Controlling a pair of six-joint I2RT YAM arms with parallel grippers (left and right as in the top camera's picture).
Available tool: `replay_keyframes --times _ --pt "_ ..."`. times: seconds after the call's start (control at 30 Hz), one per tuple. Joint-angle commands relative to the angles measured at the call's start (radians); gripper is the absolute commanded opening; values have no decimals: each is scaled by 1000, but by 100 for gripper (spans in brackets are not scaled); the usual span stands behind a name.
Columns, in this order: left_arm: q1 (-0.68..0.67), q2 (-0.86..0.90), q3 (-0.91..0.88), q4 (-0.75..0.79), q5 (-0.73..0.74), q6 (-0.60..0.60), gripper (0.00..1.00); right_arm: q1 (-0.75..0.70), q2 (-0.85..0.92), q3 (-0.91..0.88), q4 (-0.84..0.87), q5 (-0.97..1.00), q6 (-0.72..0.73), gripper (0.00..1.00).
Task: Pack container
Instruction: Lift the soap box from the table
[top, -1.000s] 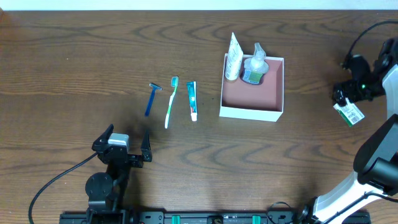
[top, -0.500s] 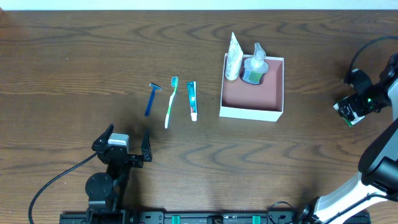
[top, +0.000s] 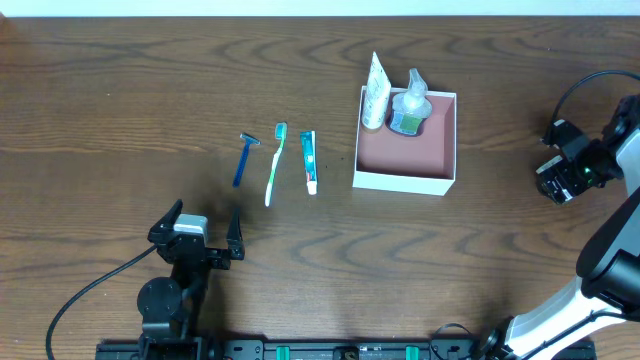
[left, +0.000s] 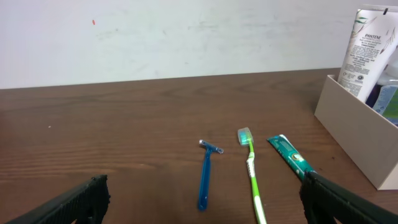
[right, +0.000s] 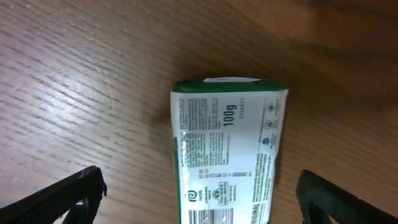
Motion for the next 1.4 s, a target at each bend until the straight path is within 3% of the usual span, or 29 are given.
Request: replay_keyframes --times 0.0,0.73,0.9,1.0,1.17,1.33,1.37 --pt "5 -6 -28 -14 7 -1 98 -11 9 -13 21 -31 -25 99" --pt "5 -6 -28 -14 7 -1 98 -12 74 -24 60 -34 -24 99" --pt "5 -6 -28 -14 7 -1 98 -12 74 -26 61 -33 -20 84" --pt "5 -6 -28 -14 7 -2 98 -12 74 -26 61 -26 -12 63" --pt "5 -6 -28 -14 7 -1 98 -12 74 -26 61 -26 5 69" --pt "5 -6 -28 -14 7 -1 98 -12 74 -26 69 -26 26 58" --pt "5 -6 -28 -14 7 -1 98 -12 74 -26 76 -26 34 50"
